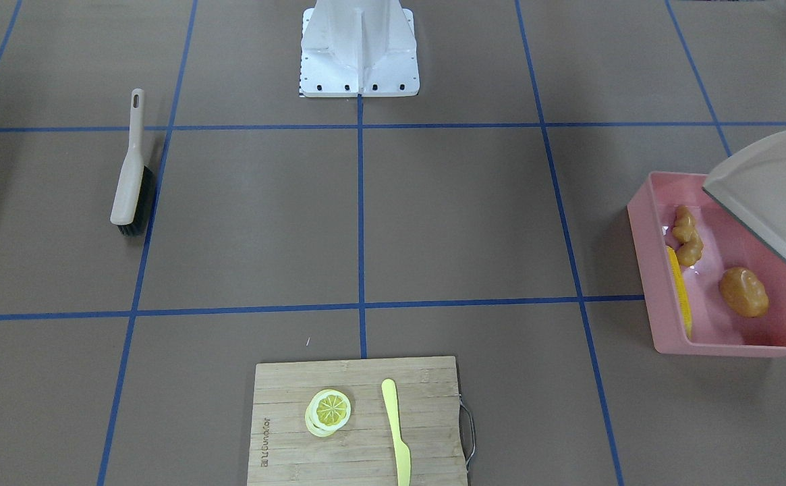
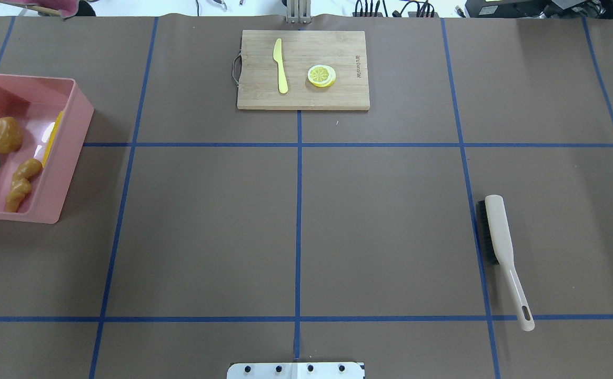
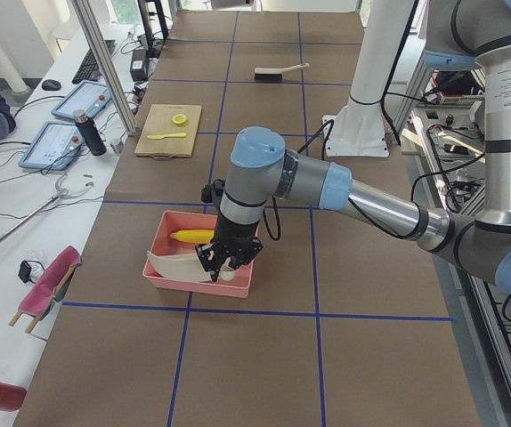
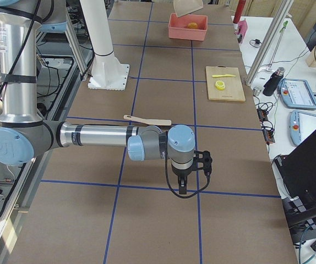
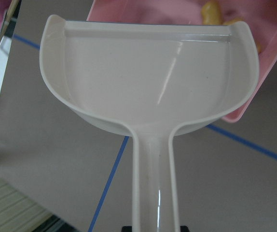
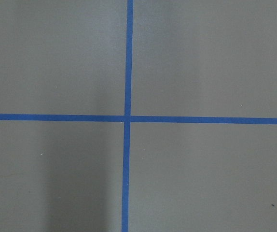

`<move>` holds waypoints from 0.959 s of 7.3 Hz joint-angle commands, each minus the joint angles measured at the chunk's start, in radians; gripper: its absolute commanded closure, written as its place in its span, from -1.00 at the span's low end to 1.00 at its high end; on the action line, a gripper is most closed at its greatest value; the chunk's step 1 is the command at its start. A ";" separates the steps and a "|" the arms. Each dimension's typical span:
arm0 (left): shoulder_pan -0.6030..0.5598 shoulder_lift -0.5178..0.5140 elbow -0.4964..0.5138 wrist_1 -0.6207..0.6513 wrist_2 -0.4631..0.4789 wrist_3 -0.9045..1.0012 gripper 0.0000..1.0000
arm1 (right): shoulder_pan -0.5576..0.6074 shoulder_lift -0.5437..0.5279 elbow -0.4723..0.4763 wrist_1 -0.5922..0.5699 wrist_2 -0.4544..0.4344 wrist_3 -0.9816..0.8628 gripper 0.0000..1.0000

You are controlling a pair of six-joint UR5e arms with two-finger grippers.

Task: Sweep and dump trash into bin
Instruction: 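Lower the empty dustpan back onto the table with the left gripper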

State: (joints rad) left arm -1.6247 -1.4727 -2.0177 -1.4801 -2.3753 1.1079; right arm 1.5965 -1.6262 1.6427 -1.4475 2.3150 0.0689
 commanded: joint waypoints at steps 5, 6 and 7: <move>0.492 -0.196 0.028 -0.393 -0.090 -0.461 1.00 | 0.000 -0.006 -0.013 -0.002 0.004 0.006 -1.00; 0.582 -0.228 0.071 -0.514 -0.005 -0.582 1.00 | 0.000 -0.006 -0.018 -0.008 0.006 0.006 -1.00; 0.680 -0.254 0.127 -0.619 0.069 -0.688 1.00 | 0.000 -0.006 -0.020 -0.010 0.007 0.006 -1.00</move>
State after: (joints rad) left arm -1.0621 -1.6900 -1.9496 -1.9648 -2.3942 0.5593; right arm 1.5969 -1.6318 1.6273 -1.4533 2.3202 0.0752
